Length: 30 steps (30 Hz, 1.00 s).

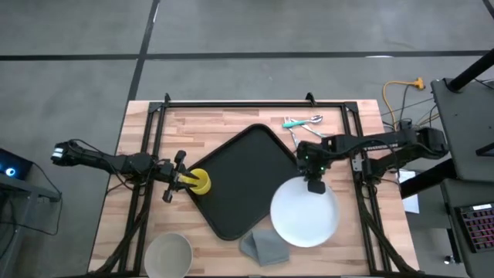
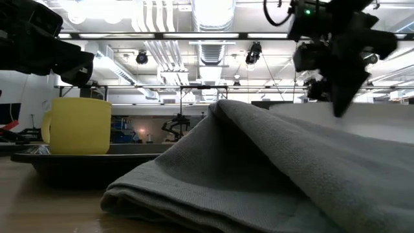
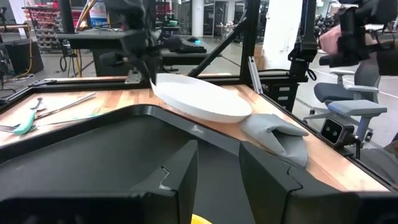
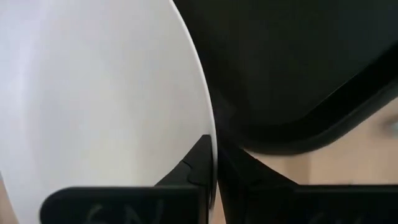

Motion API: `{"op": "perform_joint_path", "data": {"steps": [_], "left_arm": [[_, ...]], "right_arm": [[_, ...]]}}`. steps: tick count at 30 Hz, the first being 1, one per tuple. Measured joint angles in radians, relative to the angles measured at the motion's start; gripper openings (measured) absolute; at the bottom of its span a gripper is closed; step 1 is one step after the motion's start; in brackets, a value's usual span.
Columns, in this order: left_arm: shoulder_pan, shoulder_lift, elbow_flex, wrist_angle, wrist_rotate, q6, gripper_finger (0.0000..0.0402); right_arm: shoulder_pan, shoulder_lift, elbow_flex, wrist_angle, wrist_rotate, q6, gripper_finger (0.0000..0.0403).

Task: Set up tray
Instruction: Put the white plate on the black tray below the yellow mug

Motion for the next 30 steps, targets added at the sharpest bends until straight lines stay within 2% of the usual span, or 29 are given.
{"op": "perform_joint_path", "data": {"steps": [11, 16, 24, 30], "left_arm": [[0.000, 0.000, 0.000, 0.000, 0.000, 0.000, 0.0105], [0.000, 0.000, 0.000, 0.000, 0.000, 0.000, 0.0105], [0.000, 0.000, 0.000, 0.000, 0.000, 0.000, 0.0105], [0.000, 0.000, 0.000, 0.000, 0.000, 0.000, 0.0105]], "right_arm": [[-0.186, 0.035, 0.189, -0.026, -0.033, -0.057, 0.0008], [-0.238, 0.177, 0.287, -0.024, -0.087, -0.027, 0.0008], [-0.242, 0.477, 0.510, -0.037, -0.167, -0.065, 0.0009], [-0.241, 0.595, 0.616, -0.037, -0.172, -0.082, 0.0009]]}}
